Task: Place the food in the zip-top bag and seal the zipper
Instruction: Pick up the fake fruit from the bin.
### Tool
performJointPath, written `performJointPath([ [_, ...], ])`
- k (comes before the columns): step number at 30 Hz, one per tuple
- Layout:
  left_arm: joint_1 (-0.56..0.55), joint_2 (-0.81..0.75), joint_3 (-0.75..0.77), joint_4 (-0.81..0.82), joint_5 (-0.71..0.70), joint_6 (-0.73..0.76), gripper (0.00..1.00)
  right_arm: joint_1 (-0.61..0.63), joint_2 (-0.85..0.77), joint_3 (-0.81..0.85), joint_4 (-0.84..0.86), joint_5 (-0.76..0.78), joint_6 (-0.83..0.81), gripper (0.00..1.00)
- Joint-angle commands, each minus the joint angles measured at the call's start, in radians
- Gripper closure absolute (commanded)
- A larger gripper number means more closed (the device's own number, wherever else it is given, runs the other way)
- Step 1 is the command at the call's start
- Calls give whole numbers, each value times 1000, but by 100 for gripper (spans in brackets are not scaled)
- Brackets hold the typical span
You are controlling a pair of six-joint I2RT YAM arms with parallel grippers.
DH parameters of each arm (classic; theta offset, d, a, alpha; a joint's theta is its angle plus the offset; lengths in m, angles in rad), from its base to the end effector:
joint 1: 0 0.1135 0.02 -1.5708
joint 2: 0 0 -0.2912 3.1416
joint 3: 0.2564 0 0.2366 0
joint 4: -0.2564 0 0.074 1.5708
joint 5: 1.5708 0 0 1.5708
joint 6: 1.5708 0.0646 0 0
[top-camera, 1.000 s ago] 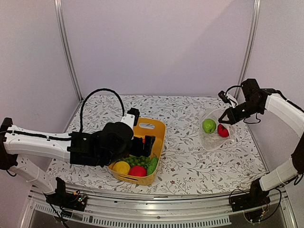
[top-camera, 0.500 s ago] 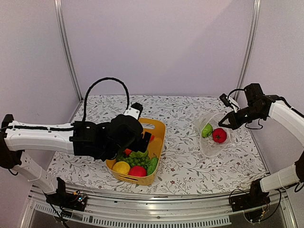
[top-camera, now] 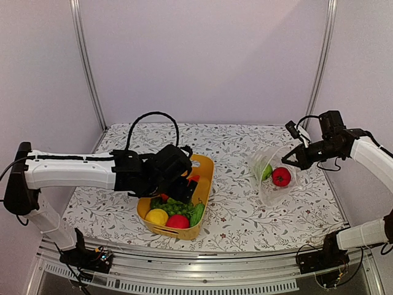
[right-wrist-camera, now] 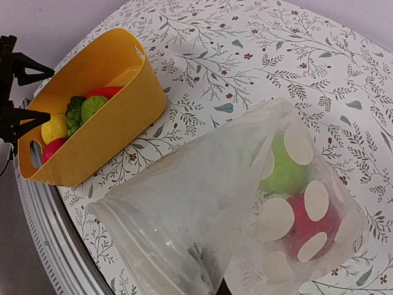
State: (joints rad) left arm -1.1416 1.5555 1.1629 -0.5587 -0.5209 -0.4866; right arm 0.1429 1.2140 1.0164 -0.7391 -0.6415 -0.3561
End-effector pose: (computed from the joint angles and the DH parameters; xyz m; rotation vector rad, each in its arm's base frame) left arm 0.1647 -0.2826 0.2667 0.5660 2.2890 -0.1169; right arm 0.2211 0.0709 0.2990 -0.8330 2.2262 0.6981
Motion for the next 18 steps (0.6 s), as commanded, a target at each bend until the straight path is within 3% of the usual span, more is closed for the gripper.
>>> performJointPath([
  [1,65,24,24,-41,157,30,3,2,-27,18,-9,-6,-12,100],
  [10,173,82,19,-38,347,156,5,2,-62,41,-77,14,-34,100],
  [18,209,163,79,-91,382,233,5,3,-75,64,-116,18,-38,100],
])
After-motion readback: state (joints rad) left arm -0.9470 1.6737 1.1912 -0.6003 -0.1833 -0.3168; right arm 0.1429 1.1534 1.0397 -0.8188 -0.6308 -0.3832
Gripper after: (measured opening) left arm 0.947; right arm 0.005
